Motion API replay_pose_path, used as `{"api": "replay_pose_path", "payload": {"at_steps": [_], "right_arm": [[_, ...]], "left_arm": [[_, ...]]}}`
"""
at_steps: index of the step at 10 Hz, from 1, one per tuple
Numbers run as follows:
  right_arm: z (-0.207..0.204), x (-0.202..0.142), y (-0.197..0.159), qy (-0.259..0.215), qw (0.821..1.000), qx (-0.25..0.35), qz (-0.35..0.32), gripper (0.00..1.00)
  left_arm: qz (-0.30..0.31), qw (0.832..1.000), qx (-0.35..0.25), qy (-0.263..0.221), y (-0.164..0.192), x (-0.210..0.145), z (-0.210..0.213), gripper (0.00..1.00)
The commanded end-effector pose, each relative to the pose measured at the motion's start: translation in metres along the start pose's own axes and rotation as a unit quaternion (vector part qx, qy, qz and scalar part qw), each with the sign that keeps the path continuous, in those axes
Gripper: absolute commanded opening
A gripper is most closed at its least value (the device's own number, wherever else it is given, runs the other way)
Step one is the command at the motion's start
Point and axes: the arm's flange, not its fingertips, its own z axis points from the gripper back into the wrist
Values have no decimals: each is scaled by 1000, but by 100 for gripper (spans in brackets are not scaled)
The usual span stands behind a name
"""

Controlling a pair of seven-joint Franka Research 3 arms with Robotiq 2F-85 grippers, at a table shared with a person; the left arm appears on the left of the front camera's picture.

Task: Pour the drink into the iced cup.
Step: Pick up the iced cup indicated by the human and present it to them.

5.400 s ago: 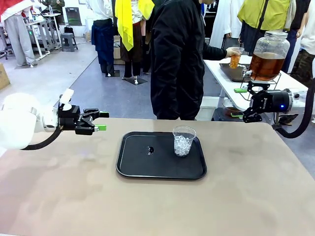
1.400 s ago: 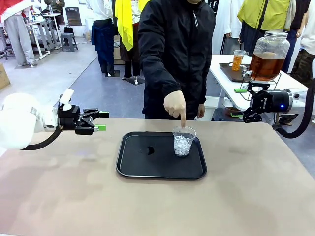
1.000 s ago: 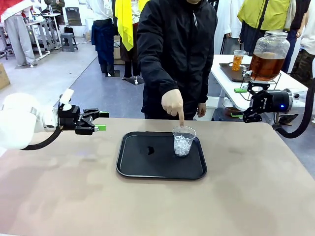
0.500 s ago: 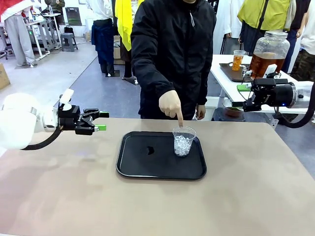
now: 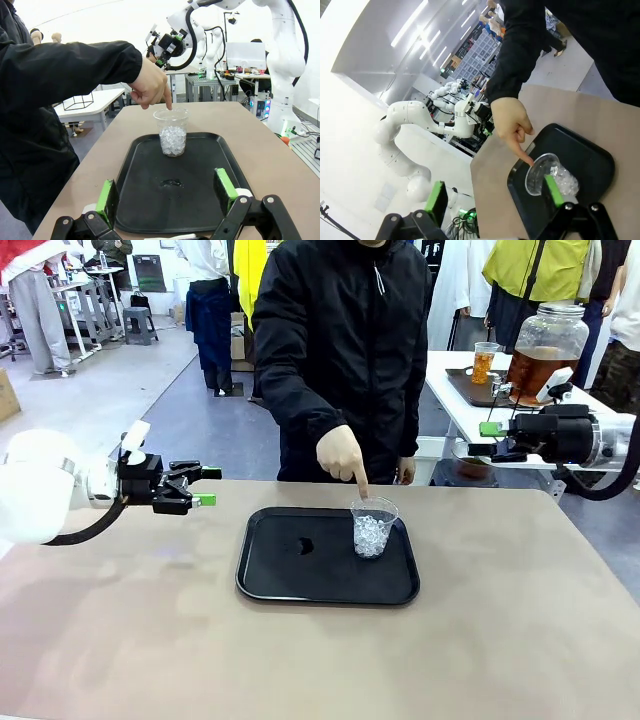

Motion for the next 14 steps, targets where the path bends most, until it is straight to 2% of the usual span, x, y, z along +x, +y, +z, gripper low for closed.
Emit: {"api": "replay_pose_path", "payload": {"at_steps": [1,3,5,7,9,11,12,13,14], "right_arm": [[0,3,2,6,1000,-2,1,100],[0,0,0,0,1000,0,1,100],[-10,-4,-13,-3,989,-2,151,100],[-18,-13,-30,17,965,7,261,100],[-26,-24,-39,5,941,2,339,100],[-35,-36,-56,-15,927,14,375,100],[-39,-40,-62,-20,925,17,378,100],[-40,-41,-68,-18,933,13,360,100],[-30,-37,-56,-2,930,12,367,100]], "left_arm": [[3,1000,0,-1,1,2,0,100],[3,1000,0,-1,1,2,0,100],[3,1000,0,-1,1,2,0,100],[3,1000,0,-1,1,2,0,100],[3,1000,0,-1,1,2,0,100],[3,1000,0,-1,1,2,0,100],[3,1000,0,-1,1,2,0,100],[3,1000,0,-1,1,2,0,100],[3,1000,0,-1,1,2,0,100]]}}
